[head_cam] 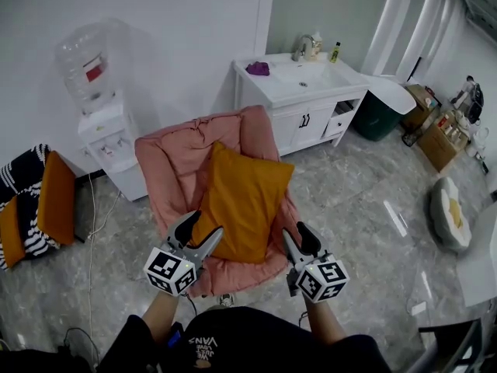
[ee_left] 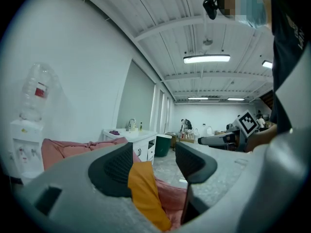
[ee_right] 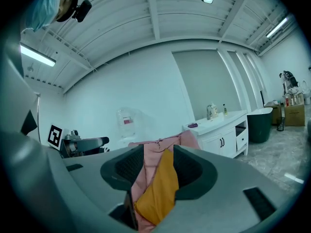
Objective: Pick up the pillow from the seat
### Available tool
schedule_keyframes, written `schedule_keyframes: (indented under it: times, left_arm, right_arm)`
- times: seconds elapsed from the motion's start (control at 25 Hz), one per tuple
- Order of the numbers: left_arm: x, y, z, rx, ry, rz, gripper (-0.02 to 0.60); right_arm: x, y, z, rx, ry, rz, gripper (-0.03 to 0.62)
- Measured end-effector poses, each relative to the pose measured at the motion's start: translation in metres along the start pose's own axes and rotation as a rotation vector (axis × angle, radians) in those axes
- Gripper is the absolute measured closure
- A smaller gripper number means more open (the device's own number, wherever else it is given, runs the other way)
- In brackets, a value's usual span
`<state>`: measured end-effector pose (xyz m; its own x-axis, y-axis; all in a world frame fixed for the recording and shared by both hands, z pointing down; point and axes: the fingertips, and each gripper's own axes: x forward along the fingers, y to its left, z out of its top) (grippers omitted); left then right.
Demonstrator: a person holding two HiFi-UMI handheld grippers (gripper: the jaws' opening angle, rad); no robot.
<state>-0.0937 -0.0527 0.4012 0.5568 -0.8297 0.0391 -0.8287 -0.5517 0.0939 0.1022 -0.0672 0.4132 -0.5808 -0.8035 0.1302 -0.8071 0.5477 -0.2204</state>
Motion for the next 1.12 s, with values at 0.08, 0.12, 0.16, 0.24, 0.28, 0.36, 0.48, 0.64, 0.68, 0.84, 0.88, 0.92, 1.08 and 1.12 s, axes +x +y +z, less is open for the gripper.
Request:
schedule_keyframes:
  times: [0.08,0.12,0.16,0.24,0.28,0.36,0.48,0.64,0.68,0.84,0.88,0.92,1.08,1.12]
  left_arm:
    - [0.006,0.012,0.000,-0.003,0.006,-0.009,0.311]
    - [0.008,0.018,-0.001,-0.006,0.009,-0.013,0.311]
    - [0.011,0.025,-0.001,-0.011,0.012,-0.016,0.311]
    - [0.015,0.038,0.000,-0.019,0.015,-0.023,0.311]
    - [0.018,0.044,-0.001,-0.020,0.017,-0.025,0.311]
    - [0.021,0.057,-0.004,-0.024,0.025,-0.023,0.311]
    - [0.027,0.074,-0.014,-0.047,0.042,-0.016,0.311]
    - [0.037,0.093,-0.033,-0.073,0.083,0.006,0.311]
    - [0.040,0.097,-0.039,-0.080,0.096,0.014,0.311]
    - [0.051,0.110,-0.067,-0.106,0.161,0.040,0.311]
    - [0.054,0.114,-0.075,-0.113,0.180,0.048,0.311]
    - [0.057,0.118,-0.082,-0.119,0.197,0.058,0.311]
    - [0.074,0.133,-0.111,-0.143,0.250,0.095,0.311]
    - [0.080,0.135,-0.118,-0.153,0.261,0.102,0.311]
  right_arm:
    - [0.013,-0.002,-0.001,0.008,0.007,-0.016,0.418]
    - [0.020,-0.002,-0.001,0.012,0.010,-0.024,0.418]
    - [0.027,-0.002,0.000,0.016,0.012,-0.030,0.418]
    - [0.040,0.000,0.001,0.019,0.013,-0.040,0.418]
    - [0.046,0.001,0.002,0.020,0.014,-0.045,0.418]
    - [0.057,0.001,0.000,0.022,0.021,-0.054,0.418]
    - [0.068,-0.003,-0.004,0.019,0.043,-0.071,0.419]
    - [0.080,-0.017,-0.013,0.030,0.080,-0.093,0.419]
    - [0.082,-0.021,-0.017,0.031,0.090,-0.098,0.419]
    - [0.094,-0.047,-0.036,0.043,0.144,-0.120,0.418]
    - [0.098,-0.053,-0.041,0.045,0.162,-0.124,0.418]
    - [0.102,-0.060,-0.047,0.047,0.180,-0.126,0.416]
    - [0.119,-0.089,-0.074,0.063,0.248,-0.137,0.409]
    - [0.123,-0.096,-0.082,0.069,0.267,-0.139,0.408]
